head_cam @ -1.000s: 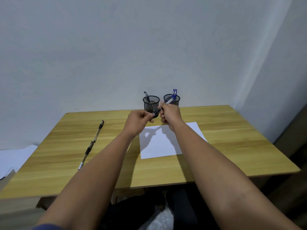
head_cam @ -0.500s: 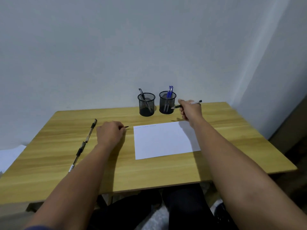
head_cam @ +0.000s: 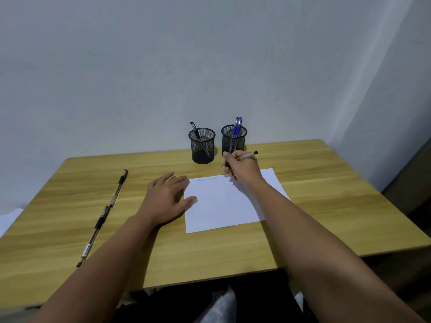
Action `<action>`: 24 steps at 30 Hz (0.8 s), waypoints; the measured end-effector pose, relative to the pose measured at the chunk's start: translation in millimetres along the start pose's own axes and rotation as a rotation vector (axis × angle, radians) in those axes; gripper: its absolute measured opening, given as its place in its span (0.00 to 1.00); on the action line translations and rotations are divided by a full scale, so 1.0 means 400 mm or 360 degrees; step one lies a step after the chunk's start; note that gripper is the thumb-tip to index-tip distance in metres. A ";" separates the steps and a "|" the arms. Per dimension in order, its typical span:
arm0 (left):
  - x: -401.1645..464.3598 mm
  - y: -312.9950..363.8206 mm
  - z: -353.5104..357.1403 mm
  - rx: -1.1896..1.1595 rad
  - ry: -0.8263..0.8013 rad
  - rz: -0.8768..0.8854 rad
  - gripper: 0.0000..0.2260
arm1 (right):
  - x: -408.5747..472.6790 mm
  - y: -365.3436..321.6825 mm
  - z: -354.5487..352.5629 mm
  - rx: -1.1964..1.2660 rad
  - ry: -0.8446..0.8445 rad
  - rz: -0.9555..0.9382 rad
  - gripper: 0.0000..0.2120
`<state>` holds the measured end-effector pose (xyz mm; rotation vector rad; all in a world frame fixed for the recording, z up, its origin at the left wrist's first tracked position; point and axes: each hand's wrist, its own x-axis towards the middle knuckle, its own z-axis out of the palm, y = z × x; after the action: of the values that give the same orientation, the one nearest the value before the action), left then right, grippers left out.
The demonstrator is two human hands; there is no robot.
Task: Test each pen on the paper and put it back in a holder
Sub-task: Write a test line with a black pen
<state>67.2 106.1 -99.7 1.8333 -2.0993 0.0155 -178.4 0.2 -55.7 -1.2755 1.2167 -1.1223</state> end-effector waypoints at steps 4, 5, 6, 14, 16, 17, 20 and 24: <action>-0.003 -0.005 0.022 0.0024 0.0013 -0.0026 0.33 | 0.019 0.032 0.018 0.0052 -0.0051 -0.0084 0.18; -0.002 -0.007 0.024 0.0009 0.0014 -0.0033 0.33 | 0.023 0.042 0.020 0.0000 -0.0043 -0.0091 0.20; -0.002 -0.009 0.026 -0.0007 0.0011 -0.0039 0.33 | 0.027 0.054 0.022 -0.0024 -0.0044 -0.0089 0.21; 0.002 -0.017 0.033 -0.0130 0.0016 -0.0083 0.33 | 0.038 0.111 0.022 -0.0093 -0.0084 -0.0046 0.19; 0.002 -0.019 0.034 -0.0140 0.0023 -0.0095 0.33 | 0.039 0.114 0.021 -0.0148 -0.0090 -0.0074 0.18; 0.003 -0.020 0.034 -0.0143 0.0023 -0.0100 0.33 | 0.038 0.114 0.020 -0.0178 -0.0085 -0.0088 0.17; 0.003 -0.020 0.034 -0.0149 0.0020 -0.0103 0.34 | 0.036 0.114 0.018 -0.0230 -0.0068 -0.0139 0.18; 0.002 -0.020 0.035 -0.0142 0.0031 -0.0100 0.33 | 0.037 0.118 0.018 -0.0286 -0.0057 -0.0181 0.17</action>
<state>71.2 100.8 -114.5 1.8377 -1.9954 -0.0743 -173.3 -13.6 -103.3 -1.5109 1.2534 -1.0844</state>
